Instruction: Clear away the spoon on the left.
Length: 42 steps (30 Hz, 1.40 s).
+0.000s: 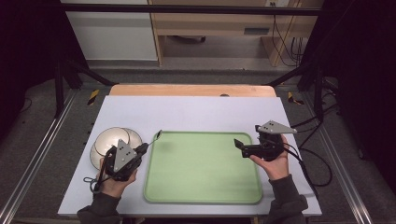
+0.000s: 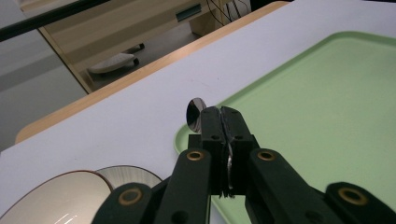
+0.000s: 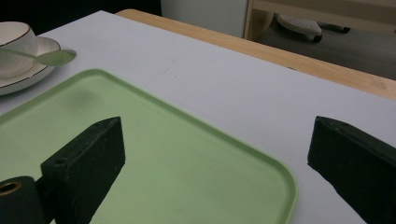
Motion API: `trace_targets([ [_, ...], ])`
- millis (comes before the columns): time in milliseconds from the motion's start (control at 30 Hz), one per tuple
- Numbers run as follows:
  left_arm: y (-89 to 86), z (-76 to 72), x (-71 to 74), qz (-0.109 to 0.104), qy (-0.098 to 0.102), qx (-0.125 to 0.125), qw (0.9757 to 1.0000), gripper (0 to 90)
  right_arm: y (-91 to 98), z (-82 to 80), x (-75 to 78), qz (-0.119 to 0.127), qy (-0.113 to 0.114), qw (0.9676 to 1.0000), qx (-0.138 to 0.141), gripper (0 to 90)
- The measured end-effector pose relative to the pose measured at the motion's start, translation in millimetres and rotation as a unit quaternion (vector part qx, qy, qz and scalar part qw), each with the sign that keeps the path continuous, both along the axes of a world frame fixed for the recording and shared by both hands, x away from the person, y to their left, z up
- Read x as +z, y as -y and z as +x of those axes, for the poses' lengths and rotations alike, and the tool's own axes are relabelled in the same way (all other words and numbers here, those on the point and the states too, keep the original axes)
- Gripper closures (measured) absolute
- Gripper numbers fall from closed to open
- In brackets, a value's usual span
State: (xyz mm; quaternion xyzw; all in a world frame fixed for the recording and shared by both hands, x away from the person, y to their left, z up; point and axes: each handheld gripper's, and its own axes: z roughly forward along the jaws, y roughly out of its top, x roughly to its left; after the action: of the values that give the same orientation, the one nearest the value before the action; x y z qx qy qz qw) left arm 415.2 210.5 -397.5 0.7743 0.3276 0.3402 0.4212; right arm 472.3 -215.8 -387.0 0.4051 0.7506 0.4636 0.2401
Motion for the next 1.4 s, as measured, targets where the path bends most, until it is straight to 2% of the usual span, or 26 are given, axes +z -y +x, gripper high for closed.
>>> trace_targets([
  [400,8.1,4.2,-15.7,0.026,-0.012,-0.003,0.9996,88.9,-1.7,0.7,-1.6,-0.001,-0.003,1.0,0.0,4.2],
  [867,15.9,5.0,-23.0,0.05,-0.014,-0.011,0.9986,88.9,-2.7,1.3,-2.5,-0.003,-0.006,1.0,0.003,4.2],
  [1400,25.4,4.0,-27.4,0.086,-0.008,-0.016,0.9961,88.7,-3.1,1.2,-2.9,-0.005,-0.006,1.0,0.006,4.3],
])
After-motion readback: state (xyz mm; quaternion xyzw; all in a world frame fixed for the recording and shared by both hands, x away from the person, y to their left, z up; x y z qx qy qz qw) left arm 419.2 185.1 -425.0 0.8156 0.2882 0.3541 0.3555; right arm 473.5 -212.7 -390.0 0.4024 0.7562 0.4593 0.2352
